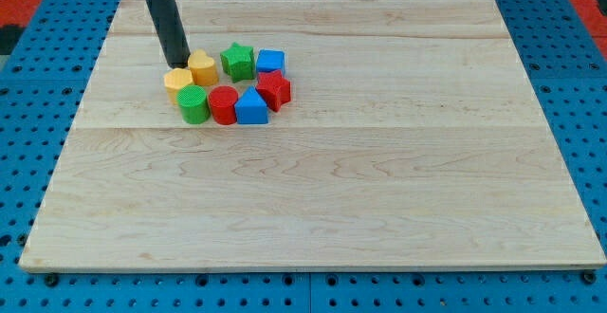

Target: Nudge the blue cube left a bit

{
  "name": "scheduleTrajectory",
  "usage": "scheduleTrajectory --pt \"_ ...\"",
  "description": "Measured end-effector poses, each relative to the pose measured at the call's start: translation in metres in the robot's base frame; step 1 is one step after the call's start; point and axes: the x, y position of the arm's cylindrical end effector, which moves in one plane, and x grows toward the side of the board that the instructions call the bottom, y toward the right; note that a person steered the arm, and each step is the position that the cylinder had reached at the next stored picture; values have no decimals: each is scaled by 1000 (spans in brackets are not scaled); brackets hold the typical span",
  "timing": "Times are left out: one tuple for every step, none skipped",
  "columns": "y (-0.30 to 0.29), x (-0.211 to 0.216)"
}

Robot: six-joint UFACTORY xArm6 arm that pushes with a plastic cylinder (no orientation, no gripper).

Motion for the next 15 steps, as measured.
scheduleTrajectory --pt "0 -41" --pt "2 -58" --pt "44 -56" --pt "78 -54" --pt "81 -53" --pt "83 -53" --pt "86 -53" --pt "86 -53" --pt "93 -40" --pt "106 -40" --pt "139 -31" --pt "160 13" --pt "163 40" --pt "163 41" --pt "137 39"
